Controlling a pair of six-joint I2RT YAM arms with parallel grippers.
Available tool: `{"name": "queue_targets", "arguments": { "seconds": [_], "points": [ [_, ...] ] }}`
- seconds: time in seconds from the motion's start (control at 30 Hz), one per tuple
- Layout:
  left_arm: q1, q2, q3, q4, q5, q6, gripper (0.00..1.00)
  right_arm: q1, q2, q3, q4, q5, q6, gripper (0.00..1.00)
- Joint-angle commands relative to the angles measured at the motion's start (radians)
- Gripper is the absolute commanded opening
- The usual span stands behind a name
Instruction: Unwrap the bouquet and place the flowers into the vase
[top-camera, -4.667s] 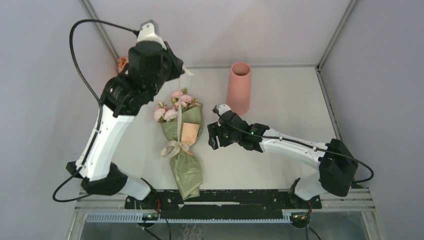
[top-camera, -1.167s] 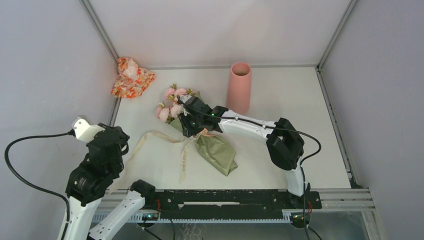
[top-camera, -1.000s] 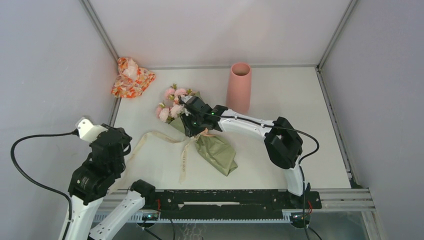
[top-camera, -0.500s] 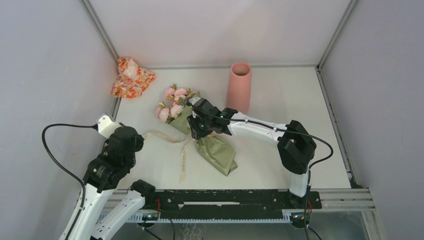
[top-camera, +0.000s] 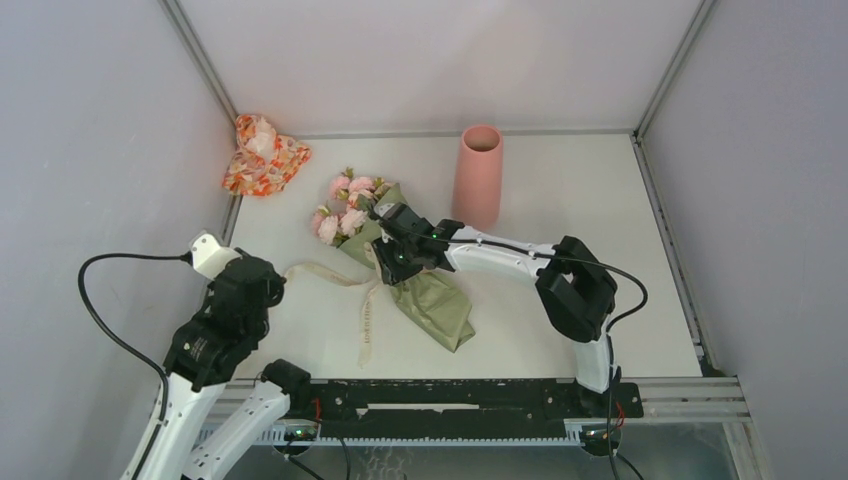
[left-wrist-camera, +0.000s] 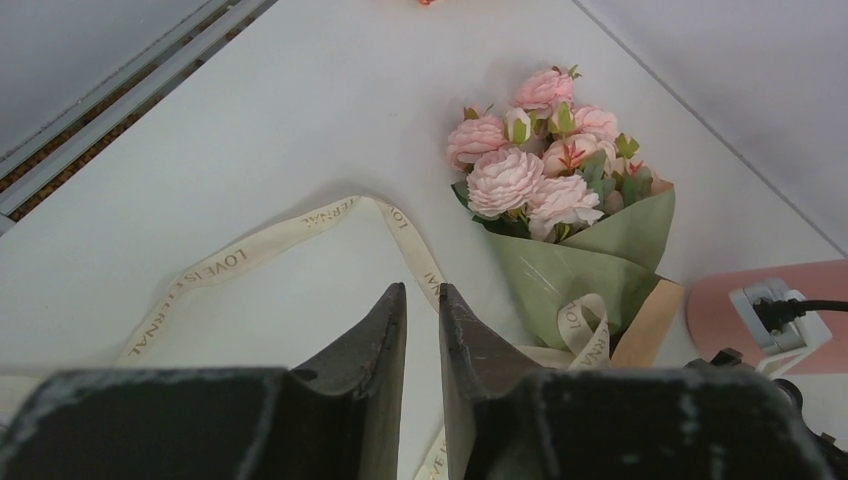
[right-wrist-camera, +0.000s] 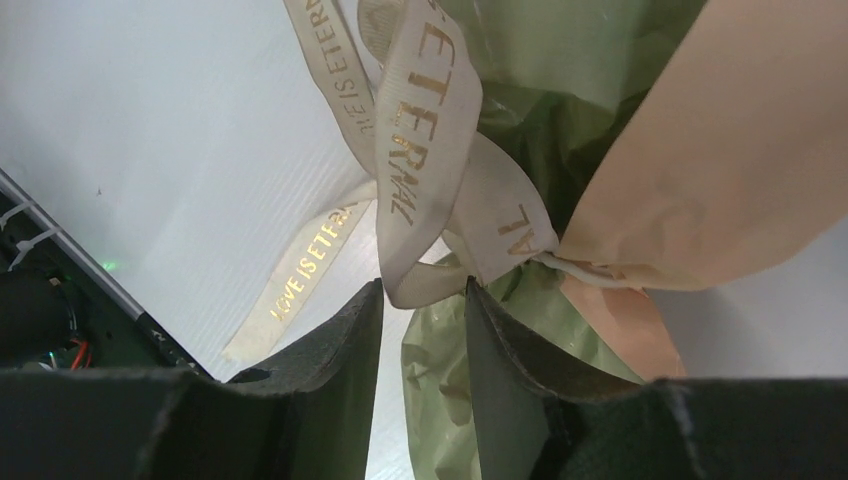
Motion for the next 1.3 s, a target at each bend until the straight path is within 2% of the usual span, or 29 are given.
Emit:
{"name": "queue_targets", "arguments": {
  "seconds": [0.0,0.17,0.3,0.37,0.43,0.57,0.83,0.9,1.07,1.27],
  "points": [
    [0.005,-0.002,-0.019,0.010,-0.008,-0.015,0.23,0.014,0.030,0.077,0.035,-0.024,0.006,0.44],
    [0.005,0.002,-0.020,0.010,-0.005,-0.015,0.23,0.023,0.087,0.139,0.023,-0.013,-0.004,0.41],
    [0.005,0.002,-0.023,0.009,0.000,-0.015,0.23,0.019,0.112,0.203,-0.004,0.010,-0.021,0.21],
    [0.005,0.000,-0.026,0.009,0.000,-0.015,0.23,0.020,0.117,0.226,-0.022,0.023,-0.035,0.18],
    [0.005,0.000,-0.030,0.008,0.001,-0.016,0.23,0.018,0.110,0.233,-0.034,0.030,-0.052,0.21],
    [0.005,0.004,-0.036,0.008,-0.001,-0.018,0.23,0.016,0.091,0.197,-0.030,0.025,-0.067,0.38],
    [0.004,0.025,-0.038,0.020,0.008,-0.016,0.22,0.017,0.124,0.140,-0.018,0.023,-0.069,0.38],
    [0.005,0.024,-0.040,0.022,0.006,-0.016,0.23,0.018,0.135,0.149,-0.013,0.025,-0.076,0.33],
    [0.005,0.028,-0.049,0.025,0.016,-0.016,0.22,0.015,0.144,0.205,-0.041,0.034,-0.088,0.02],
    [0.005,0.031,-0.084,0.098,0.093,0.029,0.22,-0.022,-0.057,0.128,-0.016,0.026,-0.061,0.00]
  ]
}}
